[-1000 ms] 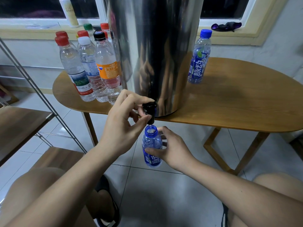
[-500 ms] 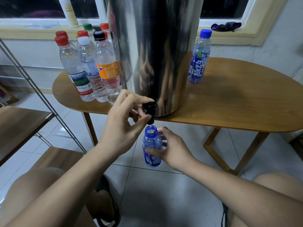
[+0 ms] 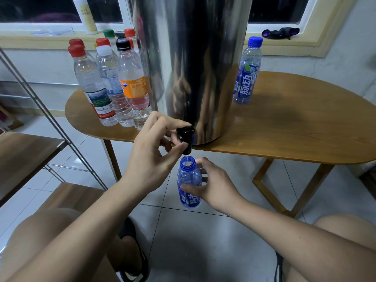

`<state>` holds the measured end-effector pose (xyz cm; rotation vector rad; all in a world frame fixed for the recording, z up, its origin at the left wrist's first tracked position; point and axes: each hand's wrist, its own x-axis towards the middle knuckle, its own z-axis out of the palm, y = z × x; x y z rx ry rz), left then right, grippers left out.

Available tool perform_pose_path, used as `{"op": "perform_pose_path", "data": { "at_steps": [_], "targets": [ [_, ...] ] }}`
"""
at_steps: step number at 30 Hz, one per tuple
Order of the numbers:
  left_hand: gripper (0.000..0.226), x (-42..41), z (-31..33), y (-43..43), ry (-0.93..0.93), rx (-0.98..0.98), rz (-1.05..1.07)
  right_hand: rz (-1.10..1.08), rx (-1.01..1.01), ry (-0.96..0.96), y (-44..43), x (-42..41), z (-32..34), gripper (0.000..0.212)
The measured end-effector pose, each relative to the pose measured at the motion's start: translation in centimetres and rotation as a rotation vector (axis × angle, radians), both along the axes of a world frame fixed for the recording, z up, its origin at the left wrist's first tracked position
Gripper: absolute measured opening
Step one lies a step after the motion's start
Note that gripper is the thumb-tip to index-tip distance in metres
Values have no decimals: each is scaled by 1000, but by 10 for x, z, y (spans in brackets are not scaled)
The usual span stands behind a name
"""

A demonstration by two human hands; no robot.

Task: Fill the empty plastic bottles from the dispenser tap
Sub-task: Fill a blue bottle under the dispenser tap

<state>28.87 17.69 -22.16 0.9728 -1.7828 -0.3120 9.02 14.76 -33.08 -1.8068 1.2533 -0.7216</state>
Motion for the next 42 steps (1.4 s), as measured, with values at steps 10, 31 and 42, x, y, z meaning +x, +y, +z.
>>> {"op": "perform_pose_path", "data": {
  "at_steps": [10, 31, 42],
  "targets": [
    [47, 0, 0, 0, 8, 10, -6, -2, 0, -5, -1, 0, -3, 67],
    [48, 0, 1, 0, 2, 13, 5, -2, 7, 11, -2, 1, -3, 68],
    [46, 0, 1, 1, 1, 19, 8, -5, 11, 6, -2, 1, -4, 68]
  ]
}}
